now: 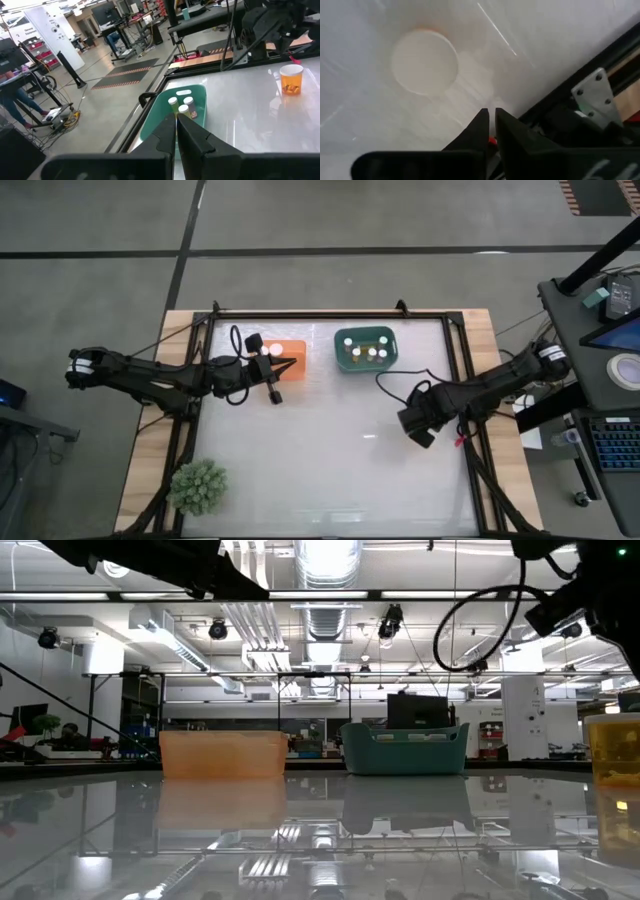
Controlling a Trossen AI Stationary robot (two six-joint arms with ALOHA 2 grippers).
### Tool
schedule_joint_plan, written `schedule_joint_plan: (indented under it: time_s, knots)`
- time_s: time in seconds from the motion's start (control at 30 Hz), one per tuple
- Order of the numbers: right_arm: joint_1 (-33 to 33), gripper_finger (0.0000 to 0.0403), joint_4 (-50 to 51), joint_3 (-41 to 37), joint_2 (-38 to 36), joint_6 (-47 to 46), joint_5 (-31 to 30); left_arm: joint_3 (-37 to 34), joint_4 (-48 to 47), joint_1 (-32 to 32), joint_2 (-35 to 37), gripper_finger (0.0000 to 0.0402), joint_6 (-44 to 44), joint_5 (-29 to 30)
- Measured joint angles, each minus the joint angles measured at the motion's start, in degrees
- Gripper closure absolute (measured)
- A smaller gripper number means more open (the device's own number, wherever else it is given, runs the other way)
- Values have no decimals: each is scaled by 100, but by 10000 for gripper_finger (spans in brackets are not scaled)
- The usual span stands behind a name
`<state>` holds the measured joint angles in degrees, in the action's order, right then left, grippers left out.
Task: Pick and place medicine bottles into bin by pill shape (circle, oval)
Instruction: Put the large orange pill bottle into the orange bin
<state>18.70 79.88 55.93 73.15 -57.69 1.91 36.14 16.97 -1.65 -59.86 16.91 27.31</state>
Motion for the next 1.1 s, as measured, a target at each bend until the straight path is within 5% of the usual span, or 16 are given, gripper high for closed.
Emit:
schedule_joint_plan:
  time_s: [0.77, 1.1]
  knots:
    - [96, 394, -3790, -571, -212, 179, 92, -1, 2, 0, -2, 402, -7, 0]
    - [220, 394, -3912, -644, -874, 2046, -1408, 5, 145, -5, -258, 402, -761, -376]
